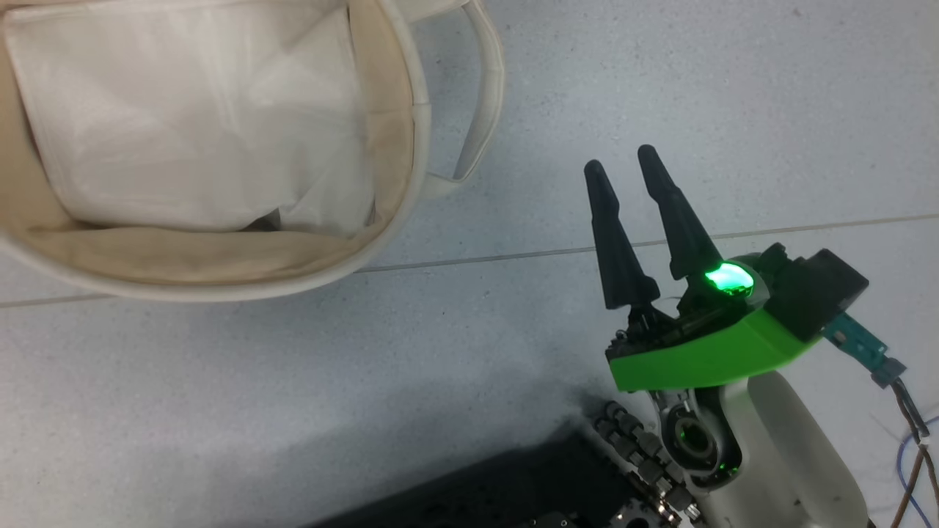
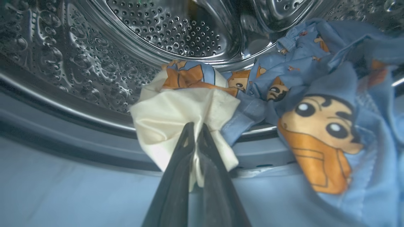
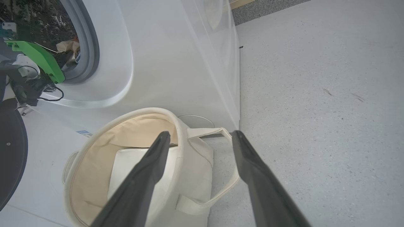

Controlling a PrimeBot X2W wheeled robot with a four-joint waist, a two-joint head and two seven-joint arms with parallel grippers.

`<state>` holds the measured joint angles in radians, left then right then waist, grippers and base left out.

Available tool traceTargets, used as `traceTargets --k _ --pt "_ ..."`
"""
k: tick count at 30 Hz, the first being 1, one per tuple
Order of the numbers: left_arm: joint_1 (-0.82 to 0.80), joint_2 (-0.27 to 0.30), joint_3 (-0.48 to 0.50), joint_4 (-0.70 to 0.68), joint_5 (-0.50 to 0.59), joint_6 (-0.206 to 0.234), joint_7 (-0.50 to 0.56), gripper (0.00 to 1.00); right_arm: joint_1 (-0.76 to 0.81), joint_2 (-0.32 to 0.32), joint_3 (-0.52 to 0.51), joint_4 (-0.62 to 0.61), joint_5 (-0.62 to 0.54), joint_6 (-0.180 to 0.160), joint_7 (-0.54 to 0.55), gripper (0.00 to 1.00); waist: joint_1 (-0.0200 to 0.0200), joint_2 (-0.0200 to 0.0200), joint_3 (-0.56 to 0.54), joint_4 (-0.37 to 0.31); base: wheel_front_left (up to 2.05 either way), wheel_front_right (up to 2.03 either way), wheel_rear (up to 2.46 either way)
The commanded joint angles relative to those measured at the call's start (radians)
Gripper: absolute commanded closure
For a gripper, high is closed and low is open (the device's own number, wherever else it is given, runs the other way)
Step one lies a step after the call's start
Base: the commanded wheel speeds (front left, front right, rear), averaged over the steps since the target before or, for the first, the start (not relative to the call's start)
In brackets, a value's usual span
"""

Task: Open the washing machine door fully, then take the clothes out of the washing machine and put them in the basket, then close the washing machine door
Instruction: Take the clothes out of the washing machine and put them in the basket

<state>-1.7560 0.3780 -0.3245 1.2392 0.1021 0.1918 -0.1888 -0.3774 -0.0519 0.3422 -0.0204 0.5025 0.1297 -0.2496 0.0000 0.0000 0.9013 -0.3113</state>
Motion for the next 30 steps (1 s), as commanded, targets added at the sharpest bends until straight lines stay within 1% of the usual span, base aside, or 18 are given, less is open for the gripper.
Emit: traceTargets --k 1,7,11,15,21,25,26,30 --pt "-0.043 0.024 -0.003 -0.021 -0.014 -0.002 -0.02 1.0 0.026 0.002 0.014 -0.028 -0.006 0.001 -0.012 0.0 0.0 0.0 -0.005 0.003 0.0 0.0 0.0" --pt "-0.017 0.005 -0.001 -0.044 -0.039 -0.013 -0.061 1.0 0.022 0.002 0.013 -0.021 -0.014 0.001 -0.012 0.0 0.0 0.0 -0.039 0.014 0.0 0.0 0.0" --pt "0.033 -0.009 0.015 -0.111 -0.078 -0.023 -0.072 1.0 0.019 0.002 0.013 -0.011 -0.029 0.001 -0.012 0.0 0.0 0.0 -0.081 0.027 0.0 0.0 0.0" --pt "0.147 -0.005 0.039 -0.281 -0.122 -0.029 -0.073 1.0 0.016 0.002 0.005 0.001 -0.034 0.001 -0.012 0.0 0.0 0.0 -0.136 0.039 0.0 0.0 0.0" --pt "0.363 0.003 0.09 -0.519 -0.189 -0.023 -0.073 1.0 0.017 0.002 -0.003 0.026 -0.049 0.001 -0.012 0.0 0.0 0.0 -0.243 0.057 0.0 0.0 0.0" --pt "0.508 -0.001 0.12 -0.666 -0.216 -0.02 -0.073 1.0 0.031 0.002 -0.009 0.047 -0.058 0.001 -0.012 0.0 0.0 0.0 -0.325 0.067 0.0 0.0 0.0" --pt "0.577 -0.002 0.138 -0.739 -0.226 -0.015 -0.073 1.0 0.044 0.002 -0.014 0.062 -0.062 0.001 -0.012 0.0 0.0 0.0 -0.369 0.07 0.0 0.0 0.0" --pt "0.706 -0.018 0.18 -0.884 -0.25 -0.01 -0.073 1.0 0.074 0.002 -0.033 0.089 -0.07 0.001 -0.012 0.0 0.0 0.0 -0.456 0.079 0.0 0.0 0.0"
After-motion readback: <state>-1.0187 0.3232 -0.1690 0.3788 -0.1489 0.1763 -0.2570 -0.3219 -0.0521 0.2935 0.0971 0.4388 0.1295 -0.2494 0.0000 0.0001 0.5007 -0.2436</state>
